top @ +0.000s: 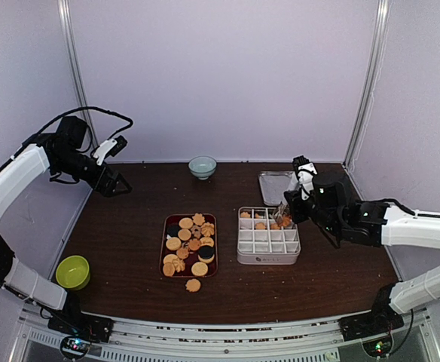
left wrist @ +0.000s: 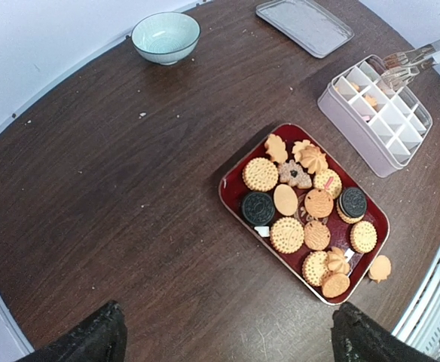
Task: Pack the cookies
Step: Place the fake cookies in the empty pocket of the box.
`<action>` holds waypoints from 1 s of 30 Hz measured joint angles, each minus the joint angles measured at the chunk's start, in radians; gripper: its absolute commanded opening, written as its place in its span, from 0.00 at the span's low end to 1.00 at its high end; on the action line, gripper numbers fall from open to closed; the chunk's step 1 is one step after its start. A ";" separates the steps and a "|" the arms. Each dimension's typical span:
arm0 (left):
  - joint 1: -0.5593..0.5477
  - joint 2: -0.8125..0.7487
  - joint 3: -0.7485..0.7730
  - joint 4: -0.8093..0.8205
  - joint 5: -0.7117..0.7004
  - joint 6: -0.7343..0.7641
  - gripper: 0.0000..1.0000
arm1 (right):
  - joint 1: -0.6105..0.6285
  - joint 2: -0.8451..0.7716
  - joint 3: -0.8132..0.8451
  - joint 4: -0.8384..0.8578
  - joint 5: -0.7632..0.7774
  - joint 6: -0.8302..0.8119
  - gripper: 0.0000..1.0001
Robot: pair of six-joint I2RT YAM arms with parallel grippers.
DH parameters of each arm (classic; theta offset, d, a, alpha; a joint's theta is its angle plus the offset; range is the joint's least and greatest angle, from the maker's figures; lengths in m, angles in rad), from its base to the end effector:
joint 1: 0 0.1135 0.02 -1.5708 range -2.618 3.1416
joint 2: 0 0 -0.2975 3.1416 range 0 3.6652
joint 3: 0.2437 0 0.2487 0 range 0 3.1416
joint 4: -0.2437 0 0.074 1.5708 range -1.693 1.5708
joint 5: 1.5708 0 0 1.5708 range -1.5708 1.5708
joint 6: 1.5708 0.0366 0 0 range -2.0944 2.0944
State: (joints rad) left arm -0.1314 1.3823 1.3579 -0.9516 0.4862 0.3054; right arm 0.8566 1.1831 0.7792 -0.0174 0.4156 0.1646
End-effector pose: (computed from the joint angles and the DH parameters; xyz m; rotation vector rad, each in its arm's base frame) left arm 0.2621 -0.0519 0.3717 0.7153 2.3603 -0.5421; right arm 0.1757 0.1801 0.3053 -0.4097 1.9199 0.2579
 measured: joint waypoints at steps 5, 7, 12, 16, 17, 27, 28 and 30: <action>0.000 0.005 0.000 0.000 0.005 0.000 0.97 | -0.002 -0.017 -0.016 -0.010 0.006 0.003 0.20; 0.000 0.009 0.000 0.000 0.005 0.000 0.98 | -0.002 -0.020 -0.020 -0.014 0.005 0.005 0.23; 0.000 0.009 0.000 0.000 0.005 -0.001 0.98 | -0.002 -0.029 -0.033 -0.018 0.005 0.014 0.37; 0.000 0.010 0.000 0.000 0.006 -0.001 0.97 | -0.002 -0.030 -0.034 -0.020 0.004 0.019 0.40; 0.000 0.010 0.000 0.000 0.006 -0.001 0.98 | -0.002 -0.030 -0.034 -0.020 0.004 0.019 0.40; 0.000 0.010 0.000 0.000 0.008 -0.001 0.98 | -0.004 -0.030 -0.013 -0.040 0.003 -0.005 0.43; 0.000 0.010 0.000 0.000 0.008 -0.001 0.98 | -0.004 -0.030 -0.010 -0.040 0.003 -0.008 0.43; 0.000 0.010 0.000 0.000 0.008 -0.001 0.98 | -0.004 -0.030 -0.006 -0.042 0.001 -0.012 0.42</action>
State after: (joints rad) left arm -0.1318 1.3918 1.3579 -0.9520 0.4938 0.3046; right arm 0.8528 1.1530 0.7731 -0.0593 0.4164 0.1524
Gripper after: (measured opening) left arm 0.976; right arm 0.431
